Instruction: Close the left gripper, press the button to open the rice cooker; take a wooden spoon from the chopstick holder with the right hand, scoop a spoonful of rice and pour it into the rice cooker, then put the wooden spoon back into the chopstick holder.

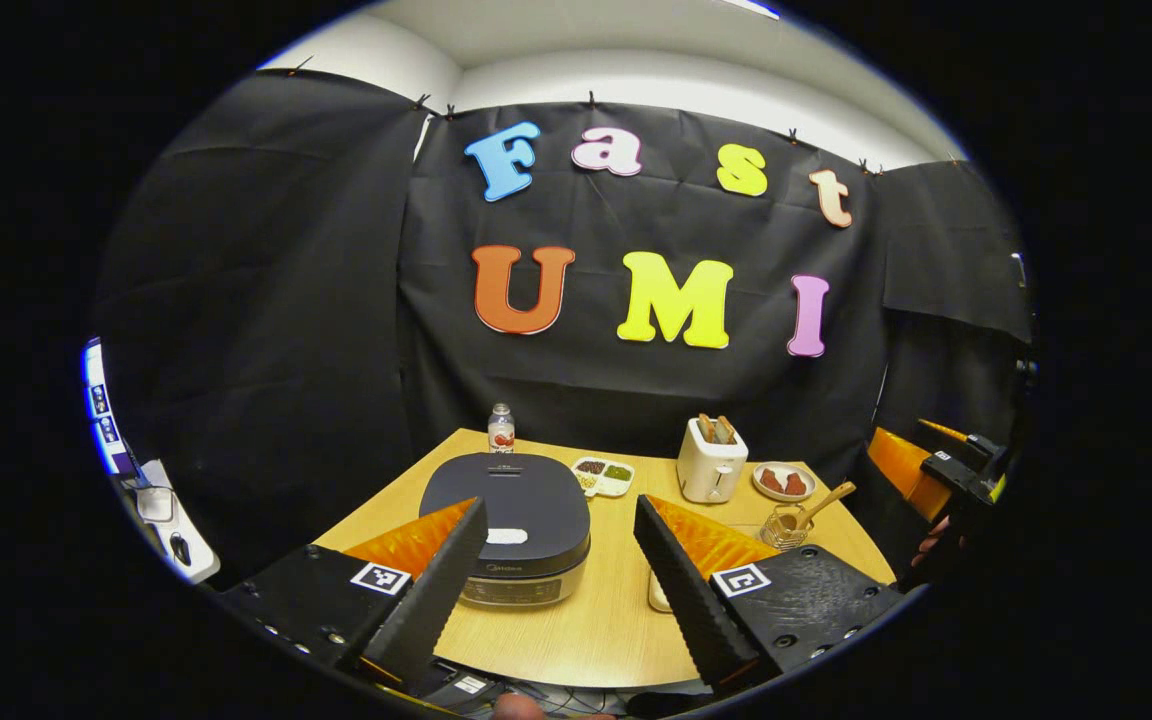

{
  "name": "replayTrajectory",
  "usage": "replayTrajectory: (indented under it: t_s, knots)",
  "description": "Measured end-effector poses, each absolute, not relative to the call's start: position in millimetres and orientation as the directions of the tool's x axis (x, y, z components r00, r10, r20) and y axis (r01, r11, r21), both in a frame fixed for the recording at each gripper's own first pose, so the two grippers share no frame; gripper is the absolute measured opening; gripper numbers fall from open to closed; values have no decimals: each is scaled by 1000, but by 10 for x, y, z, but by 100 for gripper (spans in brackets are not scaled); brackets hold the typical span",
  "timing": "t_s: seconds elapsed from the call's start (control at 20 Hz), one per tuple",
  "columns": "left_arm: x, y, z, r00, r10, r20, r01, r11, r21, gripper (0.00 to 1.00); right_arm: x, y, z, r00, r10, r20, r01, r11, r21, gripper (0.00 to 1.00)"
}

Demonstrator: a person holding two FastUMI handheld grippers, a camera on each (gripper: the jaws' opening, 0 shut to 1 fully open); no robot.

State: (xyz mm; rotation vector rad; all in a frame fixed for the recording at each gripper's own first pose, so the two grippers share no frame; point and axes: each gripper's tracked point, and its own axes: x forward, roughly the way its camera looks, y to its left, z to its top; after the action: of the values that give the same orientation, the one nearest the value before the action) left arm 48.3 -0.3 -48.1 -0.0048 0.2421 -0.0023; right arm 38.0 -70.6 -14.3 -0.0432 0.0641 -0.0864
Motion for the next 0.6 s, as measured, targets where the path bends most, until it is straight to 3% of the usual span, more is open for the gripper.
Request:
replayTrajectory:
  t_s: [0.35,0.5,0.6]
  knots:
    - [828,69,-892,883,6,-470,-12,1000,-10,93,731,-1119,-271,991,-107,-76,108,994,9,100]
    - [1030,191,-956,850,15,-527,-44,998,-41,49,846,-1342,-280,988,-133,-80,136,990,26,100]
    - [1164,269,-1077,815,13,-579,-55,997,-55,41,909,-1468,-304,985,-150,-84,153,988,36,100]
